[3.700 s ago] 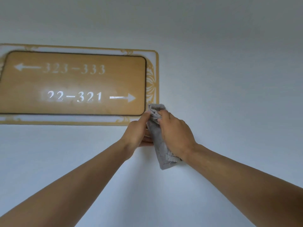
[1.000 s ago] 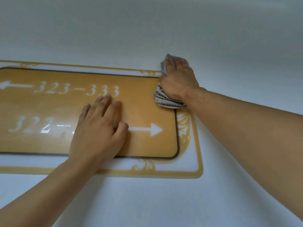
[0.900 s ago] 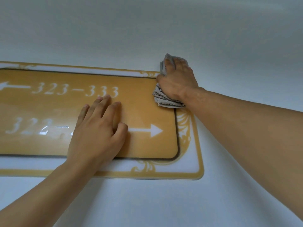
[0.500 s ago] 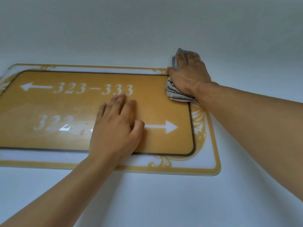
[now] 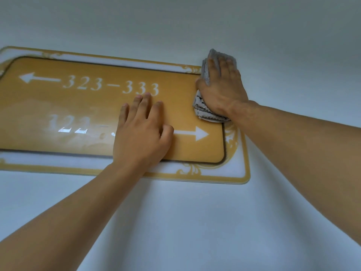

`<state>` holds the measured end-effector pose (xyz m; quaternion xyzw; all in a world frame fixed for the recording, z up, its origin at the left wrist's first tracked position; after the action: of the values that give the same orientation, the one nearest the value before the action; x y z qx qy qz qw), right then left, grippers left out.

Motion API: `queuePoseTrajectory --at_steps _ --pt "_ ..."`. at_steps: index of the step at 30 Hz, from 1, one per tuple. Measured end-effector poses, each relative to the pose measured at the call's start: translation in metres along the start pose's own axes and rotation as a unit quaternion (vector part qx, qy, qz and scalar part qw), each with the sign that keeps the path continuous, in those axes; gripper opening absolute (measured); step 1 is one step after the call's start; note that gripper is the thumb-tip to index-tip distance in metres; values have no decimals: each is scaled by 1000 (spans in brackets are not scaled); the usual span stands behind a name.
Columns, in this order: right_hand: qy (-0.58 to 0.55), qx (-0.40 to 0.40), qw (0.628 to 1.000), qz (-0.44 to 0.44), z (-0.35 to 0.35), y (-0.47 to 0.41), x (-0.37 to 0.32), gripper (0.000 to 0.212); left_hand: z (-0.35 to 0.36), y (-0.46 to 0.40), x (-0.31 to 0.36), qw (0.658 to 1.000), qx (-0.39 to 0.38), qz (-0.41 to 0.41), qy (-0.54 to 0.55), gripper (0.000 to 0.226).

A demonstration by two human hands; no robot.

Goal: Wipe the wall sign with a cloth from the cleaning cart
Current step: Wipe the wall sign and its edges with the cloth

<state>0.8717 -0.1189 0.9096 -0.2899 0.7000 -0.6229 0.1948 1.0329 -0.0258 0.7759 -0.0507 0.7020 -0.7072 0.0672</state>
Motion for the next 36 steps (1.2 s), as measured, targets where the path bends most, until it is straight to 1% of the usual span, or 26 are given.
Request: queuePoseTrajectory --at_steps 12,20,24,29,36 --pt "6 1 1000 -11 9 71 -13 74 2 0 1 1000 -8 9 -17 62" --pt "29 -18 997 -66 12 122 -24 73 5 8 -1 998 -35 29 -48 68" --pt "55 -21 994 -94 12 142 -26 73 5 12 0 998 -41 25 -49 68" --pt "52 -23 992 -110 17 173 -27 72 4 14 0 998 -47 18 -43 69" --pt "61 -32 992 -105 22 189 -27 71 3 17 2 997 -55 8 -60 70"
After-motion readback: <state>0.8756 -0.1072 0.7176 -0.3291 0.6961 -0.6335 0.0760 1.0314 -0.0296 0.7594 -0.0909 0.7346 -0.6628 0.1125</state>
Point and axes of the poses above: each hand's wrist, its own y-axis away from the middle knuckle, its own z-axis out of the palm, x = y × z, the point moved 8 cm from there along -y, towards the middle knuckle, and after that the axes turned 5 degrees about -x, right-handed, at the moved point
